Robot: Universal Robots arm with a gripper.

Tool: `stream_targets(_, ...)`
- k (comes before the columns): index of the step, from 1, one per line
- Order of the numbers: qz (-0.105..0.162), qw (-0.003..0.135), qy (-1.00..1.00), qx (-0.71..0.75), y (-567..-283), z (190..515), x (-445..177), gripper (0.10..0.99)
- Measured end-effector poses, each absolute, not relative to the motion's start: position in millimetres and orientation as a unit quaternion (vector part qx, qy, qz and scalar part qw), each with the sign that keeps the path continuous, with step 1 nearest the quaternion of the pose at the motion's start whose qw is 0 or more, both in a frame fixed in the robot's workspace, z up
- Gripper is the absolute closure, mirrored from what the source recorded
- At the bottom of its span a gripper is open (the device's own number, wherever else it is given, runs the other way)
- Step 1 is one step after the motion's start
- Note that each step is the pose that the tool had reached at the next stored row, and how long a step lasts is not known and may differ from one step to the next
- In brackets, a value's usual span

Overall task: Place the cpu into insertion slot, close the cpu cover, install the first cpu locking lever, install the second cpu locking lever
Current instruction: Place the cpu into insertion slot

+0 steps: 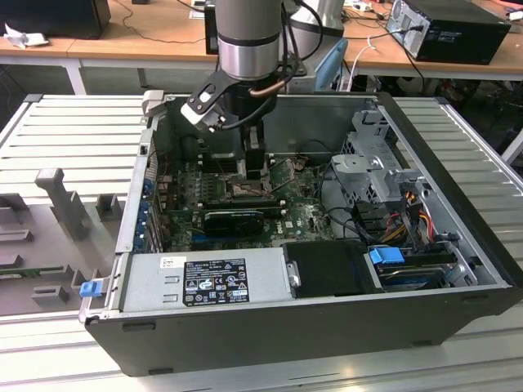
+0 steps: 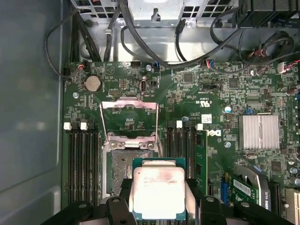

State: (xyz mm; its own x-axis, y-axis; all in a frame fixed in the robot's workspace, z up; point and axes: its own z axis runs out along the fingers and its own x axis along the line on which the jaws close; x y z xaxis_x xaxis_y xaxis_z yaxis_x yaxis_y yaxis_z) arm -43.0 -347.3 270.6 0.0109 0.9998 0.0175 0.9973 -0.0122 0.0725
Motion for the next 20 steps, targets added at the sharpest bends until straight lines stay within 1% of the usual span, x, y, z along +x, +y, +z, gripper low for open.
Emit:
stream_targets(4, 0.032, 0.02, 0.703, 0.711, -342, 265, -48, 0.557)
stream_targets(8, 0.032, 0.019, 0.707, 0.706, -328, 248, -49, 0.557)
stream_targets(14, 0.032, 0.019, 0.714, 0.699, -325, 227, -51, 0.557)
stream_targets(20, 0.031, 0.019, 0.709, 0.704, -324, 215, -51, 0.557)
